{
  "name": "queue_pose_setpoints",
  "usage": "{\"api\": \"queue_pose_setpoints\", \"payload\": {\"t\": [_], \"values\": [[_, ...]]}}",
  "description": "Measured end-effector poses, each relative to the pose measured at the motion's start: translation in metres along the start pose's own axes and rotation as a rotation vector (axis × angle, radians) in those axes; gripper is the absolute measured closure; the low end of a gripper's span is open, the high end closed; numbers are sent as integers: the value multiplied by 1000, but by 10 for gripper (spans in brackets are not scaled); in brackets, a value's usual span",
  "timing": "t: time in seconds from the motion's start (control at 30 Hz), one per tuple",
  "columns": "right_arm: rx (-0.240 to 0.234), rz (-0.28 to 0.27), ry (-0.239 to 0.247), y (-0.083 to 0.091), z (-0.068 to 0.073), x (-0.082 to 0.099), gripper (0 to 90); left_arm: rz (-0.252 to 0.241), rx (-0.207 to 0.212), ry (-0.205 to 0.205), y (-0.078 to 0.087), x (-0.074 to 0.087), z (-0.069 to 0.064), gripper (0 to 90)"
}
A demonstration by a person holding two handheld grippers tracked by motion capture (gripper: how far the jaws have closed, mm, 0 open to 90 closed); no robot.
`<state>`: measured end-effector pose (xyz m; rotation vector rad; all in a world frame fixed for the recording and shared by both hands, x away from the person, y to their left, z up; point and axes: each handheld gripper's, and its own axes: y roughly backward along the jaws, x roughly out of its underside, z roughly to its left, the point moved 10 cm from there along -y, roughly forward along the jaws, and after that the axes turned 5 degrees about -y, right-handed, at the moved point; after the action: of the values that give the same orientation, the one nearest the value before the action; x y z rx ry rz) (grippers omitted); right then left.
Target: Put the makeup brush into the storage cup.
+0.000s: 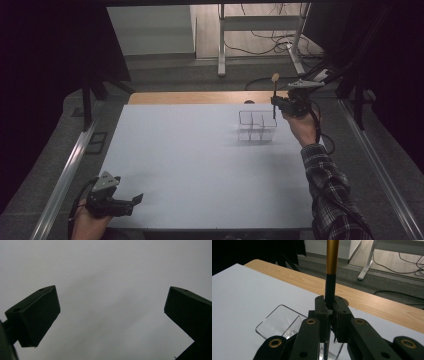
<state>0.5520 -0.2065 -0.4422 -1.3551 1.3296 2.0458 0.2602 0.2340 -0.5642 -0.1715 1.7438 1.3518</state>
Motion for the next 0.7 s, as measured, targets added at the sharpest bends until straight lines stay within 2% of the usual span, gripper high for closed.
{"api": "queue_pose_setpoints", "payload": {"t": [0.7], "values": [[0,38,-11,-15,-1,29,837,0,1,0,0,0,0,7]]}}
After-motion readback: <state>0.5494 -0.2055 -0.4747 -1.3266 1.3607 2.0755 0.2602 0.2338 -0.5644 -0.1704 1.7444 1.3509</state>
